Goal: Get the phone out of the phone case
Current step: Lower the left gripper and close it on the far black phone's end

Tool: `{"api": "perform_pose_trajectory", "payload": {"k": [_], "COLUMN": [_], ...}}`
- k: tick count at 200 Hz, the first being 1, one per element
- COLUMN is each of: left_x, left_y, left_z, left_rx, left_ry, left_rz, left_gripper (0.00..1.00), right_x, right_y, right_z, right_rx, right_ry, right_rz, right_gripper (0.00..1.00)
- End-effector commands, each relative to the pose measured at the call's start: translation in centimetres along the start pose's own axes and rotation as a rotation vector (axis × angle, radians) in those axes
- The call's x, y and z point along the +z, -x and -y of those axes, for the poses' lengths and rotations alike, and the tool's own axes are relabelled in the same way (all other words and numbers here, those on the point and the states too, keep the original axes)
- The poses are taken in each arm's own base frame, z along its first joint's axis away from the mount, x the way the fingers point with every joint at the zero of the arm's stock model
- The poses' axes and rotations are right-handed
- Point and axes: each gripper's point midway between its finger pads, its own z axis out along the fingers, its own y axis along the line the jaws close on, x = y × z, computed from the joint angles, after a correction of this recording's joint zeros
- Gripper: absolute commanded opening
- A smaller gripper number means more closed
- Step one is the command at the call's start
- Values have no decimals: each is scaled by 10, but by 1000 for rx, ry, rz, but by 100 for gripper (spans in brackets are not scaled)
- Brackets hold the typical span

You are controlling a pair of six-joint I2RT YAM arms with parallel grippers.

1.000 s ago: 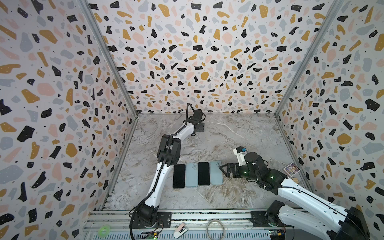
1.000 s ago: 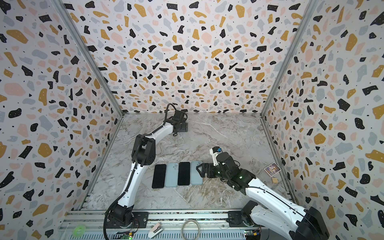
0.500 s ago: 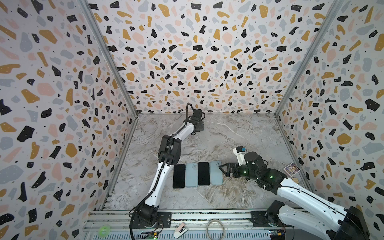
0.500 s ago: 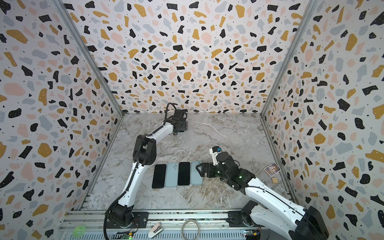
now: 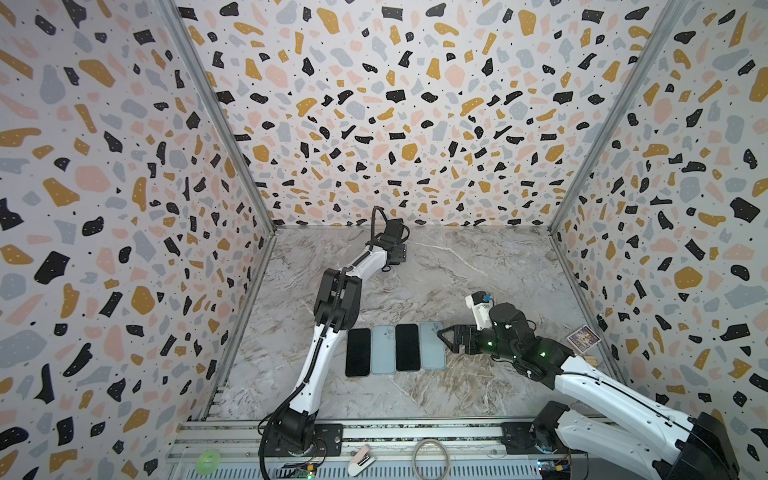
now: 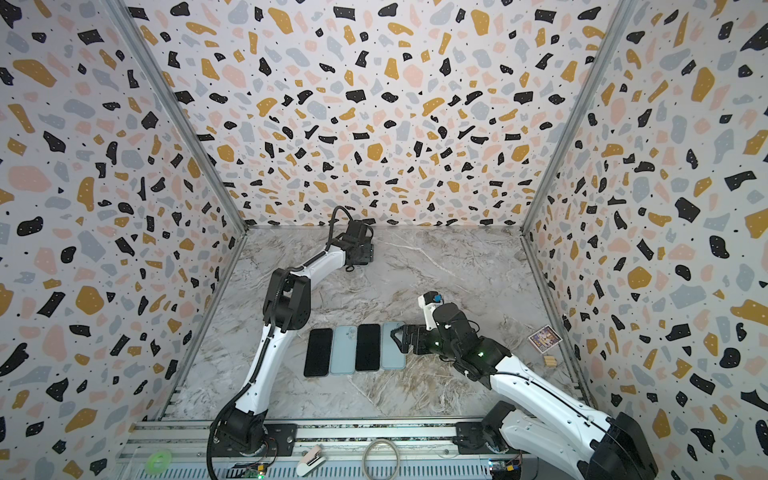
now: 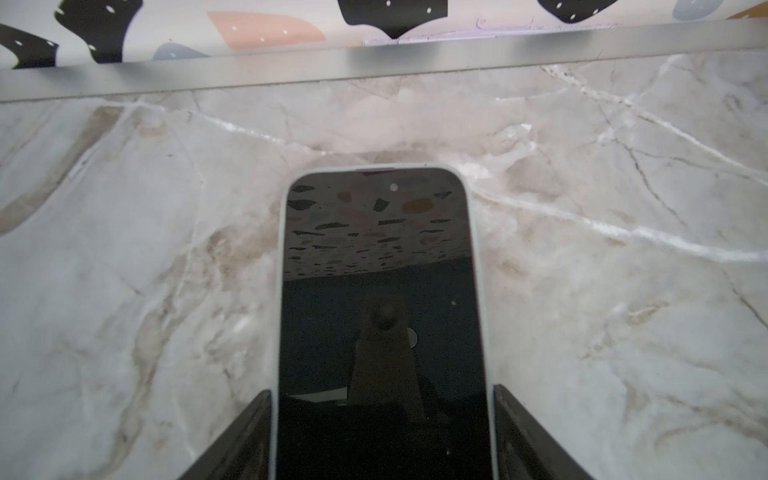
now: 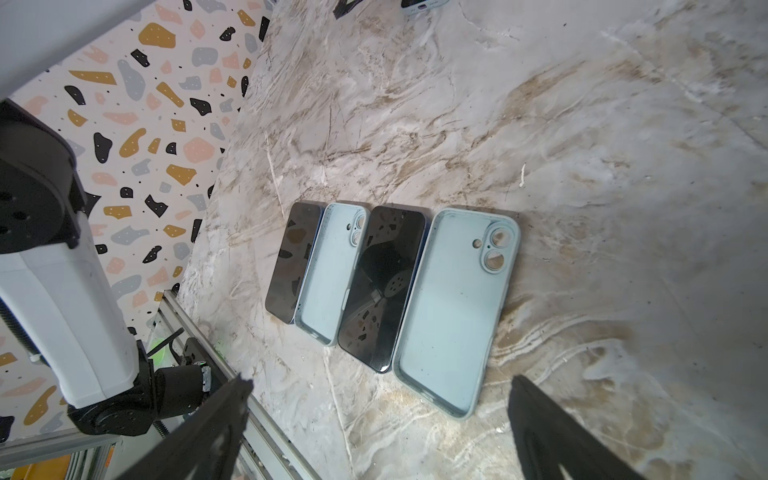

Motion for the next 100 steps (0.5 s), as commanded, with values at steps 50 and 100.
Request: {"api": "perform_pose_trajectory", "payload": {"k": [50, 100], "left_x": [-46, -81], "left_y": [8, 5], "left_z": [4, 12], "left_rx": [2, -1], "left_ry": [-91, -191], "left_rz": [44, 88], "left_gripper": [51, 45], "right_x": [-2, 3], "right_y": [20, 40], "right_z": [29, 40], "right_rx": [109, 145], "right_ry": [50, 106], "right_rz": [70, 103], "right_gripper": [99, 98]}}
